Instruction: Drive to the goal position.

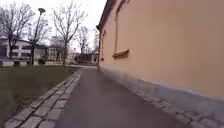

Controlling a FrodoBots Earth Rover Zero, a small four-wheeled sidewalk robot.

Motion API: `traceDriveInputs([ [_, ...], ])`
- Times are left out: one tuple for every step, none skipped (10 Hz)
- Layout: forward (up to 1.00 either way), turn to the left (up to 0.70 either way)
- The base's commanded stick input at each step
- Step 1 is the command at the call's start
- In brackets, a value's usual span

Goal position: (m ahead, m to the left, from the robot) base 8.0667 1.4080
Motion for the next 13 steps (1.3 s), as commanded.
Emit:
traceDriveInputs([
  [1.00,0.40],
  [1.00,0.40],
  [1.00,0.32],
  [1.00,0.16],
  [1.00,0.00],
  [1.00,0.00],
  [1.00,0.00],
  [1.00,0.00],
  [1.00,0.00],
  [1.00,0.00],
  [1.00,0.00],
  [1.00,0.00],
  [1.00,0.18],
])
